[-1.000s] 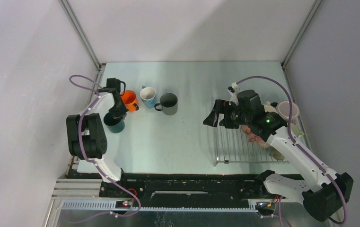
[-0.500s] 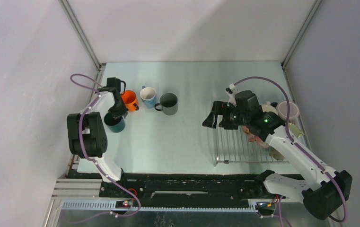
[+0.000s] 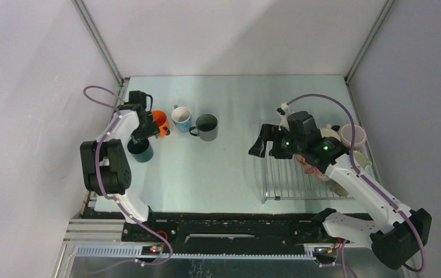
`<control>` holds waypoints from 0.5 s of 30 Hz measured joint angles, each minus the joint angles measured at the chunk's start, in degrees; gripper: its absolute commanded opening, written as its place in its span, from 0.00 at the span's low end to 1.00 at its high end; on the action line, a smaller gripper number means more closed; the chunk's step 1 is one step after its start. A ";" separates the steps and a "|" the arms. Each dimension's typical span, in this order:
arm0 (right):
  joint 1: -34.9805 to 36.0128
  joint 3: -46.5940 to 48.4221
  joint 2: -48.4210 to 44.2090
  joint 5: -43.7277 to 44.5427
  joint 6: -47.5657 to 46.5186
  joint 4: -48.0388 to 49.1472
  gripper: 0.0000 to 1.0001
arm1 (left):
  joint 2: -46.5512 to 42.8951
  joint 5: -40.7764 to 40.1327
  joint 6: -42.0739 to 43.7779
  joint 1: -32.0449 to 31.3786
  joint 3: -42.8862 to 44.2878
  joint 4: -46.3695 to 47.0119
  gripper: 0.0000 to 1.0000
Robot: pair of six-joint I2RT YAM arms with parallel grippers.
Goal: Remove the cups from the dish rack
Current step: Place the cup at the center of the board, then unload the cup from the dish rack.
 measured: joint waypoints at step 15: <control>0.59 0.00 -2.45 3.52 0.24 -3.67 1.00 | -10.60 -1.36 0.42 -2.49 0.00 -1.03 1.00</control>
